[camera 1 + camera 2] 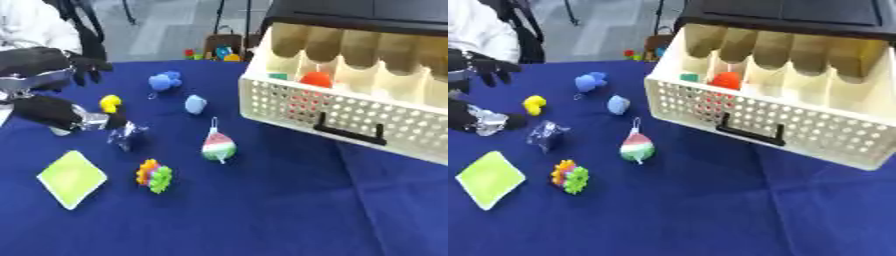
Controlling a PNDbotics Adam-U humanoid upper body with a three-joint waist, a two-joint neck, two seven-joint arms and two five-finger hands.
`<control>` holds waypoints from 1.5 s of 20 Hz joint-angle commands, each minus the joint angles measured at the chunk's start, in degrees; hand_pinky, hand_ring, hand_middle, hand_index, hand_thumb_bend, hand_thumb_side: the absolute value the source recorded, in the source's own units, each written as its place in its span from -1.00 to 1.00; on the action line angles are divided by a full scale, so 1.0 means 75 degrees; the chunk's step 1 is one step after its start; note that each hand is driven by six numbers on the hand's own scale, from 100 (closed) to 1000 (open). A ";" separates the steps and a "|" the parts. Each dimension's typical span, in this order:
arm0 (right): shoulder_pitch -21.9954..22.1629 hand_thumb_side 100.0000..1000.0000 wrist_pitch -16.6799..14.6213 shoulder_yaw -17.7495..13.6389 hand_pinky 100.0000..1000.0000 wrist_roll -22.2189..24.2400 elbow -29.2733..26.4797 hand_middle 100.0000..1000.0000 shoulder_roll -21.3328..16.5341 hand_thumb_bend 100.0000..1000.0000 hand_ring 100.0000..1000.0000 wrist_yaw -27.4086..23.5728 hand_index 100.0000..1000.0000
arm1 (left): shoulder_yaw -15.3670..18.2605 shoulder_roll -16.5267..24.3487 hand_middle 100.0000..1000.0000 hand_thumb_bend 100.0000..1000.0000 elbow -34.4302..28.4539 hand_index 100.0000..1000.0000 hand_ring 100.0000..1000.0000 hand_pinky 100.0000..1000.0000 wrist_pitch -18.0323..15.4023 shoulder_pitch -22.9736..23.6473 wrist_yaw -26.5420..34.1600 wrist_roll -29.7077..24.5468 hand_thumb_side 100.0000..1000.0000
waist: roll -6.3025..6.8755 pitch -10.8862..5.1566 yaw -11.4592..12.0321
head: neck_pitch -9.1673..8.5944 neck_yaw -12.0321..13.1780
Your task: Pick up objects from table and place into drawer.
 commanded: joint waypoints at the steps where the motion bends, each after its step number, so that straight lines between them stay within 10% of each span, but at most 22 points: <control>1: -0.0117 0.43 -0.0101 -0.0126 -0.73 -0.0111 -0.0053 -0.22 -0.0045 -0.98 -0.04 -0.0106 0.42 | -0.0074 0.0293 0.53 0.14 0.0146 0.98 0.50 0.11 -0.0021 -0.0185 0.0009 -0.0226 0.71 | -0.0039 -0.0064 -0.0015 | 0.0115 0.0021; 30: -0.0069 0.43 -0.0335 -0.0230 -0.72 -0.0383 -0.0053 -0.26 0.0595 -1.00 -0.07 -0.0323 0.39 | -0.1078 -0.0313 0.58 0.29 0.2266 0.93 0.53 0.12 -0.0082 -0.1154 -0.0812 -0.0713 0.74 | -0.0102 0.0285 -0.0274 | -0.0446 0.0345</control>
